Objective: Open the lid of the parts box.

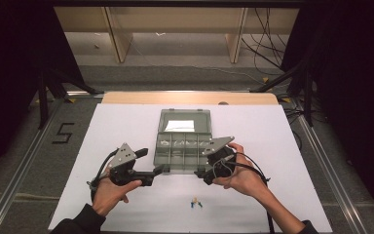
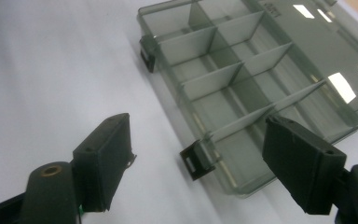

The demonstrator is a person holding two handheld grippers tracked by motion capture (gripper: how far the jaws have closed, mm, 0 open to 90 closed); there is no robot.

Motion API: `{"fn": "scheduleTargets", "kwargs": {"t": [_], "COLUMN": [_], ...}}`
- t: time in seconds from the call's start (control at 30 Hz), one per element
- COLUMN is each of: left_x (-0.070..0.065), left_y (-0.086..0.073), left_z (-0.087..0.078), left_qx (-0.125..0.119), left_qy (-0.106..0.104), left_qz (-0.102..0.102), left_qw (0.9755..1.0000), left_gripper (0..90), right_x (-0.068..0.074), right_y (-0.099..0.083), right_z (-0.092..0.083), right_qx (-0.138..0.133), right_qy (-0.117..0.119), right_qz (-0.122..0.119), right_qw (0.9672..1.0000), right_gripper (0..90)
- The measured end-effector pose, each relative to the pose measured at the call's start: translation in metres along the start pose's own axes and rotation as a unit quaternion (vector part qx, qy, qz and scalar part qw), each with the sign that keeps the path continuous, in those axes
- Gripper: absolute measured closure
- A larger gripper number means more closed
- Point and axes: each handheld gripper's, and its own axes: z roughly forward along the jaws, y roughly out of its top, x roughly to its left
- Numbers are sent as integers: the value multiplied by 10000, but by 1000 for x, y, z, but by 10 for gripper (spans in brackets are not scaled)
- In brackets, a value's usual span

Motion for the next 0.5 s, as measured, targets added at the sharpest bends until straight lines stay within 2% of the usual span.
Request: {"fn": "scheduleTargets", "kwargs": {"t": [0.07,0.2,0.27,0.3,0.33,0.5], "left_x": [0,0,-1,-1,-1,-5], "left_y": [0,0,-1,-1,-1,-4], "left_z": [-1,-6,-9,-9,-11,-13], "left_qx": [-25,-117,-178,-178,-181,-193], "left_qy": [-9,-38,-25,-25,-48,-52], "left_qz": [-20,-24,-48,-48,40,5], "left_qw": [10000,9999,9998,9998,9998,9998], "left_gripper": [175,175,174,174,175,175], "right_x": [2,7,10,10,14,22], "right_y": [-2,-6,-8,-8,-10,-13], "right_z": [1,1,1,1,2,2], "right_qx": [10,105,192,192,222,354], "right_qy": [87,76,167,167,167,229], "right_qz": [-34,-26,-88,-88,-95,-143], "right_qw": [10000,9999,9996,9996,9996,9990], "right_gripper": [247,246,246,246,246,247]}}
